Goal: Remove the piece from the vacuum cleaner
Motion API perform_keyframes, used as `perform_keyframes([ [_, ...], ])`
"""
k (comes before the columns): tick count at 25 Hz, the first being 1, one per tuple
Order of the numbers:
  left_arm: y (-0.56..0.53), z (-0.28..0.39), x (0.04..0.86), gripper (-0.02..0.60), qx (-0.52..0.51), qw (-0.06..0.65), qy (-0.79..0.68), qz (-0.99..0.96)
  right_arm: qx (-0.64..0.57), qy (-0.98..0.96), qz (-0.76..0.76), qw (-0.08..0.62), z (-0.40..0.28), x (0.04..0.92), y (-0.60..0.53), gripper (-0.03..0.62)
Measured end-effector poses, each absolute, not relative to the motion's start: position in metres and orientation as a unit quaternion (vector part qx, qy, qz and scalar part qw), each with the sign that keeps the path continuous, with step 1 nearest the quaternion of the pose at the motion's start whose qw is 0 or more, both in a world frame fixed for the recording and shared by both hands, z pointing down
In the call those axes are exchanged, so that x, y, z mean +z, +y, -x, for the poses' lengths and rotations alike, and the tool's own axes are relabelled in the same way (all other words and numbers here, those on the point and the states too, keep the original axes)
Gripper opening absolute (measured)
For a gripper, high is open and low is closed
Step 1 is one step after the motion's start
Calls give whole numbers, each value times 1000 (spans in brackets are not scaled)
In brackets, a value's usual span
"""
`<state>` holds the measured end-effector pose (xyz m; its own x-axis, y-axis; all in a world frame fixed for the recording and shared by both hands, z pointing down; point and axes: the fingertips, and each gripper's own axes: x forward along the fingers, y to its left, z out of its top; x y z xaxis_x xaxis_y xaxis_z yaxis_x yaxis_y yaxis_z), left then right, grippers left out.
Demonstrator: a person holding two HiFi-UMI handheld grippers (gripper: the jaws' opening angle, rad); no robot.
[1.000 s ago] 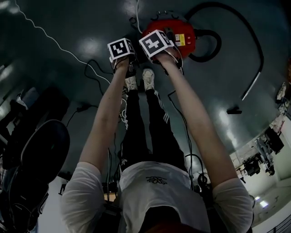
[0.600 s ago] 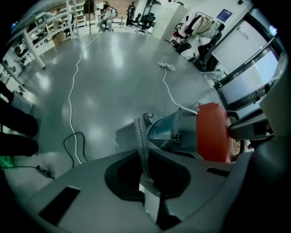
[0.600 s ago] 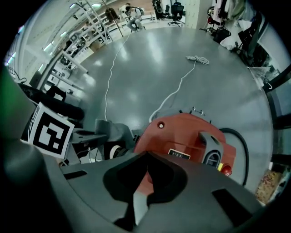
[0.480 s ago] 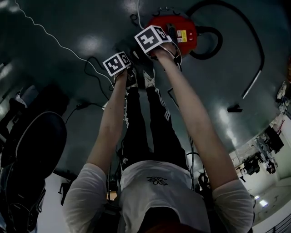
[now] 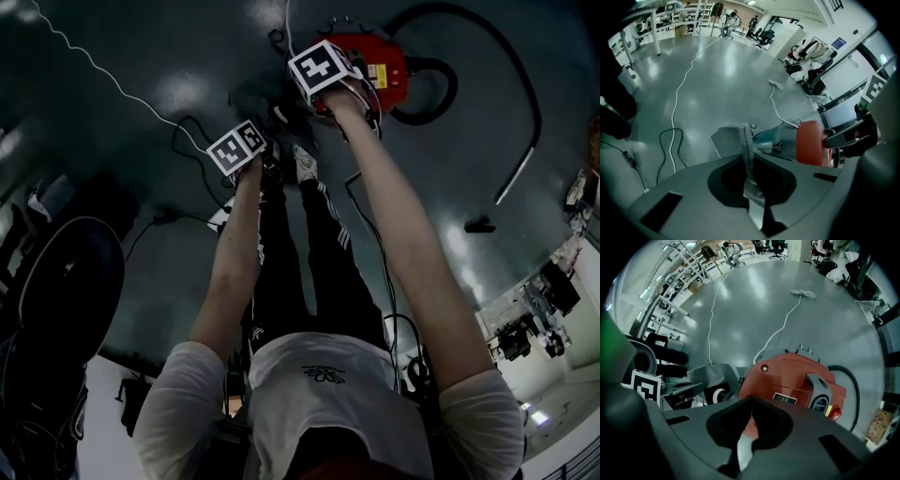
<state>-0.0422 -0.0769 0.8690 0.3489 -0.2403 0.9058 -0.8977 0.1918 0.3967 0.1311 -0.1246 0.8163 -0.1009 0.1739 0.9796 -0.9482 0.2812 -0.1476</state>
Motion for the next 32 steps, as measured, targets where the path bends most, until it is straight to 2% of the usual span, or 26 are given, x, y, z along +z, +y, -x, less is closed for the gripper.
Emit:
perform_keyframes([
  [10,-123,41,898,17,368,535,-443,-618,470,-553,-336,600,-121,818,-123,11],
  [22,-71,62,880,17,282,577,-489,-591,450,-556,-359,600,-119,818,-122,11],
  [27,-64,69,876,17,288,569,-484,-599,415,-554,-368,621,-118,819,-121,11],
  [29,-56,80,879,17,323,549,-478,-605,417,-555,-374,616,-120,819,-121,11],
  [32,-34,112,884,15,393,483,-447,-643,411,-558,-379,613,-119,819,-122,11],
])
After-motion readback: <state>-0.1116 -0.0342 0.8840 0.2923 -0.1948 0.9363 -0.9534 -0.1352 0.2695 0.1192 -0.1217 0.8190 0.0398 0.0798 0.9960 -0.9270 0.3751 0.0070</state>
